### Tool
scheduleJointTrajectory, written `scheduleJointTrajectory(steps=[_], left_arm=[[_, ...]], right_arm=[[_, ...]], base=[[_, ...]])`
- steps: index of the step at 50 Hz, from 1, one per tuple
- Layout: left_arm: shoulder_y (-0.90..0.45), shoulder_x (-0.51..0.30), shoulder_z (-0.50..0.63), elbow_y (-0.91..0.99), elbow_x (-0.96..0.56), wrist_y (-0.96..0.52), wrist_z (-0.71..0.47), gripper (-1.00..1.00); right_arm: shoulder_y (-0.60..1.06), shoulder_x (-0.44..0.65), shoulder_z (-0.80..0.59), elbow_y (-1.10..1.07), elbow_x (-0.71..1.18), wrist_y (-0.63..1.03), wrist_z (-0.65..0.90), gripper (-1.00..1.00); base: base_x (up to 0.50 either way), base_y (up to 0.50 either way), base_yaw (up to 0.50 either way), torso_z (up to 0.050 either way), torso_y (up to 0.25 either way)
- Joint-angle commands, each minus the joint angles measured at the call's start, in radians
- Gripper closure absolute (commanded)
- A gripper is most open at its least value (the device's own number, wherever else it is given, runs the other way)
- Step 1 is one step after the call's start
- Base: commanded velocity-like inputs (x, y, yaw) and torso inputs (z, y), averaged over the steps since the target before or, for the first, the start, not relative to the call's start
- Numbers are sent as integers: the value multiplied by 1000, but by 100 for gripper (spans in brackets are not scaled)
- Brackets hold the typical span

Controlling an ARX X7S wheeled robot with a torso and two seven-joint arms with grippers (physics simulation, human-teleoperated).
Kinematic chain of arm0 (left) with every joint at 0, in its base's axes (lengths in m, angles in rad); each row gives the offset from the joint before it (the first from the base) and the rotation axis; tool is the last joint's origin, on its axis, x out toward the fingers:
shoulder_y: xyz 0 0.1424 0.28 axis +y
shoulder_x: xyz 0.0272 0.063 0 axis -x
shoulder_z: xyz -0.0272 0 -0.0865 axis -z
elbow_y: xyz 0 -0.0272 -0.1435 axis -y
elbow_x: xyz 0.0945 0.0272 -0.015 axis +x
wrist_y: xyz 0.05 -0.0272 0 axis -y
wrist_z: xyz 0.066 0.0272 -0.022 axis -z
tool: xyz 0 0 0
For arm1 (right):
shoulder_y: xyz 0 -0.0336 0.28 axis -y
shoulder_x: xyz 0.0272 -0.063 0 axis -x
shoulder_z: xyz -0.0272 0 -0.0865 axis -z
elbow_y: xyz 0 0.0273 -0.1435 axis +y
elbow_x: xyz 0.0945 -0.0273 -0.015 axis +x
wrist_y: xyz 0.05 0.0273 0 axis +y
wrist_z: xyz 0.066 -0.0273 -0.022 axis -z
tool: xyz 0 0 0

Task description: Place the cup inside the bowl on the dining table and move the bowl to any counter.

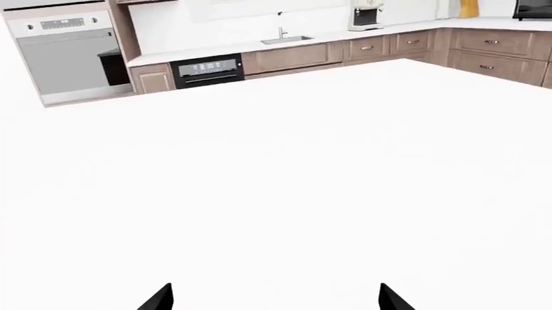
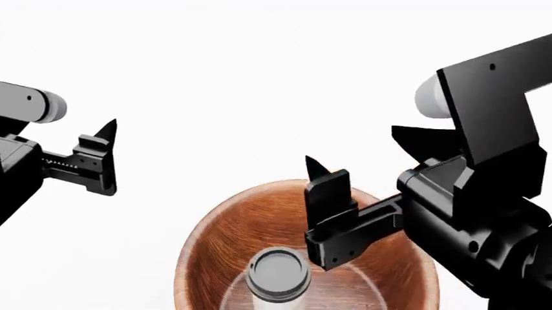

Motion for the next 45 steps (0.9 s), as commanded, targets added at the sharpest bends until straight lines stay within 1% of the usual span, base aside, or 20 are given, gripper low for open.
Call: scheduleJointTrajectory(steps=[1, 5, 7, 12, 15, 16, 19, 25, 39, 41, 45], left_arm=[[-9, 0, -19, -3, -23, -22, -13, -100], [-2, 2, -15, -5, -21, -16, -12, -100], [3, 0, -18, 1, -23, -3, -3, -100], [6, -8, -26, 1, -31, -14, -8, -100], [4, -12, -34, 7, -41, -22, -12, -100], [-4, 1, -41, 4, -46, -23, -21, -100], [-5, 2, -30, 3, -39, -20, -20, -100], [10, -18, -39, 25, -50, -25, -18, -100], [26, -11, -11, 3, -19, 4, -17, -100], [16, -22, 20, 9, -5, -6, -4, -100], [21, -7, 1, 2, -18, -5, -20, -100]], right_arm=[[-50, 82, 57, -27, -9, -43, 34, -100], [-103, 119, 85, -42, -4, -71, 51, -100], [-152, 134, 123, -60, -53, -121, 63, -100], [-252, 175, 166, -67, -61, -167, 46, -100], [-265, 189, 169, -68, -59, -164, 48, -100], [-271, 194, 171, -66, -60, -166, 53, -100], [-287, 203, 190, -66, -68, -186, 61, -100], [-297, 194, 179, -60, -78, -182, 46, -100], [-325, 203, 189, -55, -69, -192, 37, -100], [-328, 204, 189, -51, -65, -192, 28, -100], [-337, 212, 193, -42, -50, -191, 21, -100]], base=[[0, 0, 0, 0, 0], [0, 0, 0, 0, 0], [0, 0, 0, 0, 0], [0, 0, 0, 0, 0], [0, 0, 0, 0, 0], [0, 0, 0, 0, 0], [0, 0, 0, 0, 0], [0, 0, 0, 0, 0], [0, 0, 0, 0, 0], [0, 0, 0, 0, 0], [0, 0, 0, 0, 0]])
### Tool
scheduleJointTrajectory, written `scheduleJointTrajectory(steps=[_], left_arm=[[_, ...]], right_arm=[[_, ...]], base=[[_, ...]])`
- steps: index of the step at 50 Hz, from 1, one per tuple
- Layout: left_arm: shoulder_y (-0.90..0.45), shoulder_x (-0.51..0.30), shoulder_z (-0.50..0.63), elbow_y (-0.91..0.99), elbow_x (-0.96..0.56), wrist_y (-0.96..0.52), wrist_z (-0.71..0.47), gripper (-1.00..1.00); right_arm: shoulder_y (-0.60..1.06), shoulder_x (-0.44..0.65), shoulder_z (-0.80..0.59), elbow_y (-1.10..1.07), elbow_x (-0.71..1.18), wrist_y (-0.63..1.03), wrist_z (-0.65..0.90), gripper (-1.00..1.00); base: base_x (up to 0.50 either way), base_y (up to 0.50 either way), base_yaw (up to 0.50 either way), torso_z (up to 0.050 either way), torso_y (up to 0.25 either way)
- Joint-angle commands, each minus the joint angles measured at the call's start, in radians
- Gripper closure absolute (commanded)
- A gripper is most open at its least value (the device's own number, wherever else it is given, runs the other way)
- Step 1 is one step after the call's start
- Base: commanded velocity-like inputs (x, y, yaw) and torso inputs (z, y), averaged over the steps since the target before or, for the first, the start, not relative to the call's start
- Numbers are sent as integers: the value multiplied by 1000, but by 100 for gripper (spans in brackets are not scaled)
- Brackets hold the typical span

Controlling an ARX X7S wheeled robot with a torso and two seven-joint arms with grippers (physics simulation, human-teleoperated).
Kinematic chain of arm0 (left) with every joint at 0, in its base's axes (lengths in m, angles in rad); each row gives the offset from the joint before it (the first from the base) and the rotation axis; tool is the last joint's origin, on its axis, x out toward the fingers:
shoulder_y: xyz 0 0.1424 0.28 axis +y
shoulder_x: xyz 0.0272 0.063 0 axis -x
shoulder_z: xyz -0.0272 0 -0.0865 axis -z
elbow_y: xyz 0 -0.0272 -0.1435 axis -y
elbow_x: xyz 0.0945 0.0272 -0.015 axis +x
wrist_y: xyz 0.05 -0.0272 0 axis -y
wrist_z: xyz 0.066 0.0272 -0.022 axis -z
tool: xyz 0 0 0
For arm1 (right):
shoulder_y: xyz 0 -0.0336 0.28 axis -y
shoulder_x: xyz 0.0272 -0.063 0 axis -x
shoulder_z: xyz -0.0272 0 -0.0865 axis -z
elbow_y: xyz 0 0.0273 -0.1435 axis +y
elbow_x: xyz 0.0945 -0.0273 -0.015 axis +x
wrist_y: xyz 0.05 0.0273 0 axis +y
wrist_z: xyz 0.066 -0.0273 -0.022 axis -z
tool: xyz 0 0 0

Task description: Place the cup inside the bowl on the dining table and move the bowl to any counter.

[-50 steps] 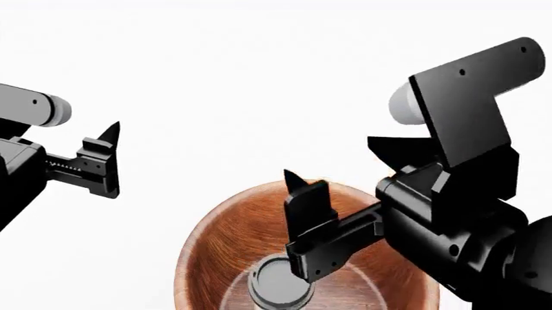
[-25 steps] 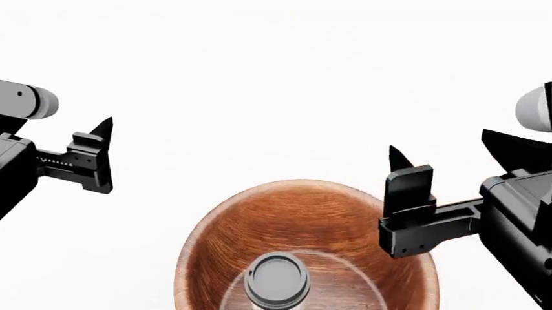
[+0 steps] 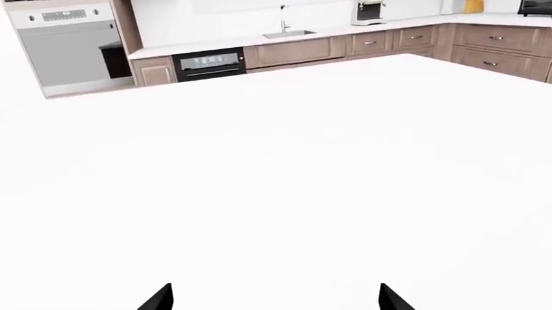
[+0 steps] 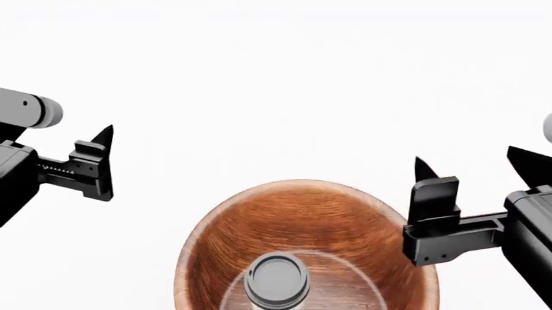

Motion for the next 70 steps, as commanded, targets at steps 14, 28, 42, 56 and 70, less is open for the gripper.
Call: scheduleJointTrajectory(steps=[14, 28, 42, 56, 70], left_arm=[[4, 4, 3, -10, -7, 0, -7, -100], [10, -3, 14, -22, 6, 20, 5, -100], [29, -3, 17, -27, 11, 40, 8, -100], [32, 5, 30, -37, 18, 49, 7, -100], [31, -4, 28, -35, 11, 48, 11, -100]], right_arm=[[133, -46, -134, 92, 219, 146, 27, -100], [161, -100, -210, 196, 214, 196, 6, -100], [122, -125, -230, 243, 149, 179, -28, -100], [99, -103, -237, 284, 169, 186, -48, -100], [103, -98, -249, 357, 130, 195, -92, -100]], base=[[0, 0, 0, 0, 0], [0, 0, 0, 0, 0], [0, 0, 0, 0, 0], [0, 0, 0, 0, 0], [0, 0, 0, 0, 0]])
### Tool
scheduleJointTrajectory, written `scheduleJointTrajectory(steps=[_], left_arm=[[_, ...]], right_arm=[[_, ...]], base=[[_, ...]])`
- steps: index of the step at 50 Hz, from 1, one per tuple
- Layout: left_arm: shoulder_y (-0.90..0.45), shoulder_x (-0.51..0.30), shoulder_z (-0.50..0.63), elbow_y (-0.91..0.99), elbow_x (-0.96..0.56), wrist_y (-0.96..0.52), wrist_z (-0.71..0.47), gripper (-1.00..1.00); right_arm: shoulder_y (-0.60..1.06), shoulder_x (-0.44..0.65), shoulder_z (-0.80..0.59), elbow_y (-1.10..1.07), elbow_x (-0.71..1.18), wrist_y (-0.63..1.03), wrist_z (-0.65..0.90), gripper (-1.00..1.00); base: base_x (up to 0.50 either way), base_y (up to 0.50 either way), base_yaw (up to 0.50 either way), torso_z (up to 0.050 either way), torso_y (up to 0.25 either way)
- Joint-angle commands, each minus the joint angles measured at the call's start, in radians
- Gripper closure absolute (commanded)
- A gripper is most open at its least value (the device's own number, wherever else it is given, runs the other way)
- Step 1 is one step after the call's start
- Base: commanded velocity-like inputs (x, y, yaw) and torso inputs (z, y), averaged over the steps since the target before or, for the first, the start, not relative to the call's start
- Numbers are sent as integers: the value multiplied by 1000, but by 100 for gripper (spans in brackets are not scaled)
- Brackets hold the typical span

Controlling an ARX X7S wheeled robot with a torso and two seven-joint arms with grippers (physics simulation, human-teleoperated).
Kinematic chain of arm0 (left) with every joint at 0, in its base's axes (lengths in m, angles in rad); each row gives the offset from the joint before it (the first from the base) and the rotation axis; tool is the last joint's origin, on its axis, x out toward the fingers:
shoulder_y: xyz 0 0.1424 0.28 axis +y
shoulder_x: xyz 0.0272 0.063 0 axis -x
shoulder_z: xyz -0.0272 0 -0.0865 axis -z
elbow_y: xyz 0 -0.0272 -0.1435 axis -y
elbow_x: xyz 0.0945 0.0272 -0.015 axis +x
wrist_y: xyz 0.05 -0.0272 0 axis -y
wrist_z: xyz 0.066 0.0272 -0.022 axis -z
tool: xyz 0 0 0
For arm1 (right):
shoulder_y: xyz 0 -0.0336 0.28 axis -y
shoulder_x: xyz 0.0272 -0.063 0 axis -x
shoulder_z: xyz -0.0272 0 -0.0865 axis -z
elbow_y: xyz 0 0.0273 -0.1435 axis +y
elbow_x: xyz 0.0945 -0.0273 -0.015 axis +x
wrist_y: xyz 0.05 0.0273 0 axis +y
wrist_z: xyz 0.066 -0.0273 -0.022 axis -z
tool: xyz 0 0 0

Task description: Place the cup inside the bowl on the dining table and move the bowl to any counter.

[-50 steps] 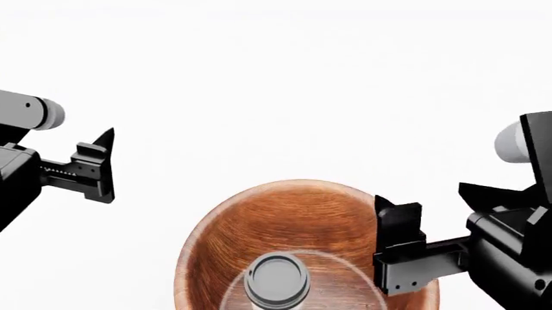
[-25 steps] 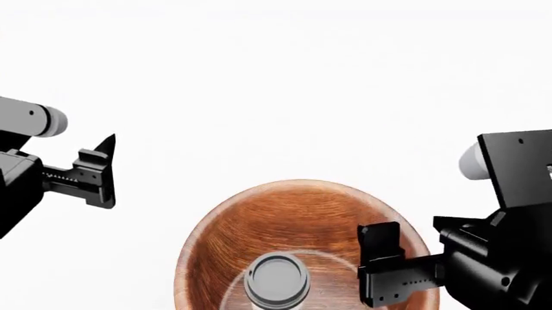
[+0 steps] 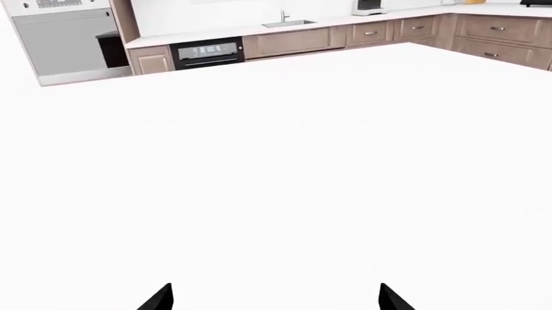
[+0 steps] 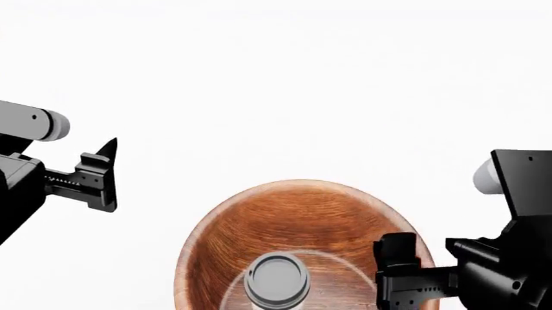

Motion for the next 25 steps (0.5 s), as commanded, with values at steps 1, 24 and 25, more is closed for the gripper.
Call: scheduleJointTrajectory(steps=[1, 24, 25], left_arm=[[1, -4, 3, 0, -2, 2, 3, -100], [9, -3, 6, -9, -4, 14, 7, -100], [6, -2, 6, -12, -4, 13, 6, -100]], right_arm=[[6, 0, -14, 49, -16, 12, -22, -100], [100, -86, -93, 178, -5, 97, -48, -100], [106, -90, -96, 185, -9, 100, -50, -100]], base=[[0, 0, 0, 0, 0], [0, 0, 0, 0, 0], [0, 0, 0, 0, 0]])
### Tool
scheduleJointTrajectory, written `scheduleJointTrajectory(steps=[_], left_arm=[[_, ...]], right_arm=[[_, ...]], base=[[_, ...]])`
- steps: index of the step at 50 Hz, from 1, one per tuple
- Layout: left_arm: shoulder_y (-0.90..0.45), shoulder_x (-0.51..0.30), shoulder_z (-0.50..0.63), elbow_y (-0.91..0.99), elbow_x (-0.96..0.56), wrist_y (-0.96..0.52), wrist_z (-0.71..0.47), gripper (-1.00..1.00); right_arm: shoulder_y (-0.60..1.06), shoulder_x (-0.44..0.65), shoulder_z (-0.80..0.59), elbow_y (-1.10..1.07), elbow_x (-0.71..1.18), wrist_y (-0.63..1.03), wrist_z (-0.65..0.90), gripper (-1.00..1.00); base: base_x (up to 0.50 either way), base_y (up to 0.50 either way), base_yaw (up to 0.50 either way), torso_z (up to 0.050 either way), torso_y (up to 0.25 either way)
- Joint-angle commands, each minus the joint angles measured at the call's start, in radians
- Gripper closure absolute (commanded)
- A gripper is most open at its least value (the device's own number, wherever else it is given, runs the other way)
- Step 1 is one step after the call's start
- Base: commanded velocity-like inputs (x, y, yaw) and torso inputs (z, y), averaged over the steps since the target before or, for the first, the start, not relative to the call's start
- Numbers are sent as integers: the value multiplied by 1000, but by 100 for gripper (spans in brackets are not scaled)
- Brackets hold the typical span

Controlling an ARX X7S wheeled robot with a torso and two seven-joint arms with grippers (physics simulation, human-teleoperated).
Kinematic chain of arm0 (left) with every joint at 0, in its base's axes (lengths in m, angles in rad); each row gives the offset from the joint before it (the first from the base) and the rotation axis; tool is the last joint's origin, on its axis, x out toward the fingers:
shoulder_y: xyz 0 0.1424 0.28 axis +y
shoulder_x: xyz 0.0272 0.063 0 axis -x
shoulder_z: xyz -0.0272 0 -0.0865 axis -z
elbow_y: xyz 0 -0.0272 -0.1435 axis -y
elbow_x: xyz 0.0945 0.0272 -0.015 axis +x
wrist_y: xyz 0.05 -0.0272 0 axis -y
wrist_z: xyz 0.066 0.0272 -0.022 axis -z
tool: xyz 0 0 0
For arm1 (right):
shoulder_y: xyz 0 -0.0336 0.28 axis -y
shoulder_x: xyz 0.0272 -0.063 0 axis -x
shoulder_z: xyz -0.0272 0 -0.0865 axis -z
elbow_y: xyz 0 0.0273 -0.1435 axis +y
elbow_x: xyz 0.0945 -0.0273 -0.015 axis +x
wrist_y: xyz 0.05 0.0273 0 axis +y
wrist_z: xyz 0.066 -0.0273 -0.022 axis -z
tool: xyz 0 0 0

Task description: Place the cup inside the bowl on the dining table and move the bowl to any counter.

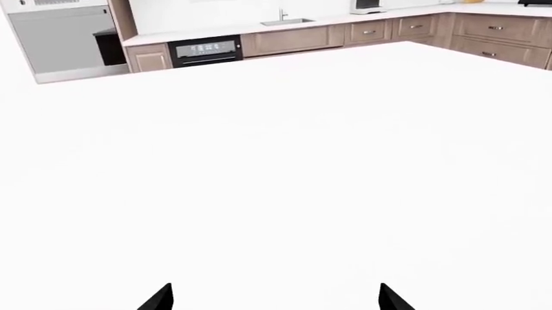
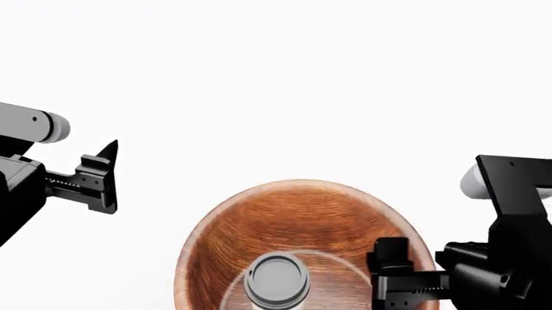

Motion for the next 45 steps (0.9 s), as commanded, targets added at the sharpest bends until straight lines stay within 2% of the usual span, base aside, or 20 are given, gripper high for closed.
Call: scheduleJointTrajectory(steps=[1, 26, 27, 45], left_arm=[[1, 2, 4, -7, 1, 6, 2, -100], [12, 3, 12, -17, 3, 21, 8, -100], [12, 1, 12, -17, 3, 22, 10, -100], [17, -10, 11, -14, -1, 26, 17, -100]], right_arm=[[52, -40, -31, 65, -1, 33, -13, -100], [65, -51, -67, 90, -50, 56, -57, -100], [69, -51, -66, 86, -60, 53, -62, 100], [60, -52, -56, 91, -77, 17, -72, 100]], base=[[0, 0, 0, 0, 0], [0, 0, 0, 0, 0], [0, 0, 0, 0, 0], [0, 0, 0, 0, 0]])
